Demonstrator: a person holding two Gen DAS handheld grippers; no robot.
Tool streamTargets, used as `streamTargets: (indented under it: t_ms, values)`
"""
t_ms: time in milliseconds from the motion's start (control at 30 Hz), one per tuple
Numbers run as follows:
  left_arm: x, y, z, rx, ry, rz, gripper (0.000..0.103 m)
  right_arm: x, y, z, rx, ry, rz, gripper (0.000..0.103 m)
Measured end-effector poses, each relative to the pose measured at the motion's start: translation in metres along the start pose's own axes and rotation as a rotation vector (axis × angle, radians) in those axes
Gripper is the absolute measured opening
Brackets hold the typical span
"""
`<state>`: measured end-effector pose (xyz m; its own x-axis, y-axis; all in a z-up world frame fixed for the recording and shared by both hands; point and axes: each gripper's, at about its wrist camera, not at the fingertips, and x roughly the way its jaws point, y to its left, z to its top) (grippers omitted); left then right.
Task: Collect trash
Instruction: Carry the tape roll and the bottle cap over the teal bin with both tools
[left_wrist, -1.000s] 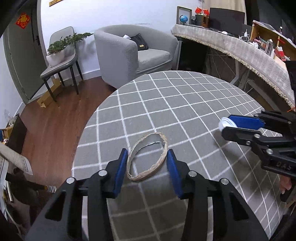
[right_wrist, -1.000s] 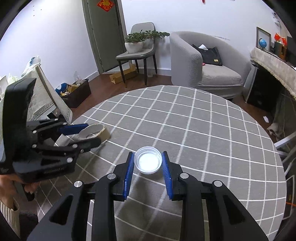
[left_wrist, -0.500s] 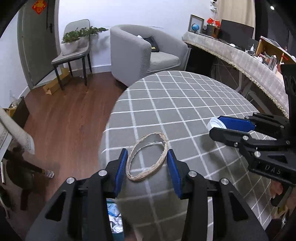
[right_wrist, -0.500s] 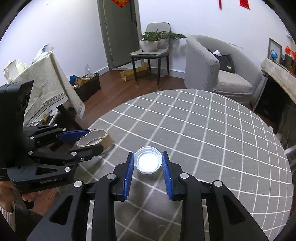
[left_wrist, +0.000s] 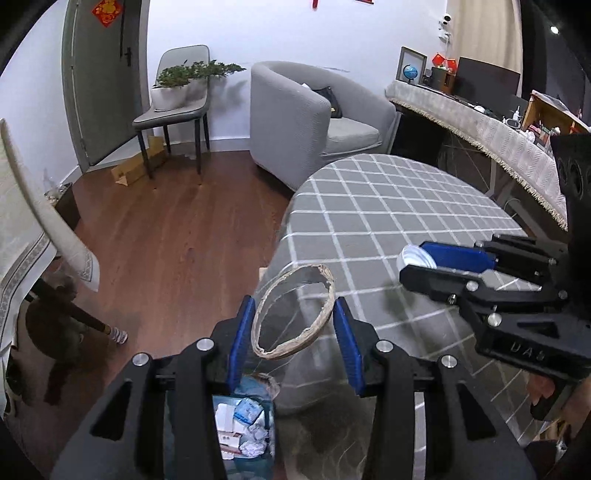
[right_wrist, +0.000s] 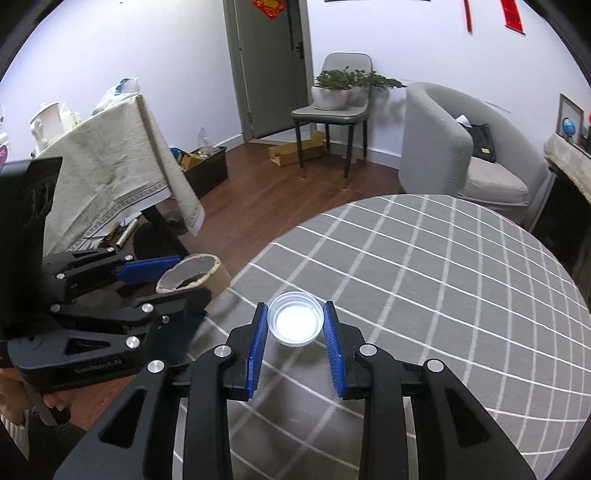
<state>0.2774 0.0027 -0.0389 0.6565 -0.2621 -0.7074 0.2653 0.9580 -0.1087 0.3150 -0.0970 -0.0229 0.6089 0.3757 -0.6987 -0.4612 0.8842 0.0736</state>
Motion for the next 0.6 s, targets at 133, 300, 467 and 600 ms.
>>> streamTargets:
  t_ms: [133,300,467,600]
  values:
    - [-0.002,0.014,-0.010,-0.005,0.014,0.011,0.046,0.006,0.013,0.005,-0.006,-0.001,0.015,0.030]
    - [0.006,0.038,-0.028,-0.025,0.053,0.030,0.046,0.020,0.034,0.013,-0.007,0.001,0.062,0.030]
    - [0.010,0.065,-0.048,-0.069,0.098,0.026,0.046,0.037,0.064,0.017,-0.044,0.029,0.092,0.030]
    - [0.015,0.090,-0.063,-0.120,0.140,0.014,0.046,0.052,0.082,0.017,-0.043,0.055,0.118,0.030]
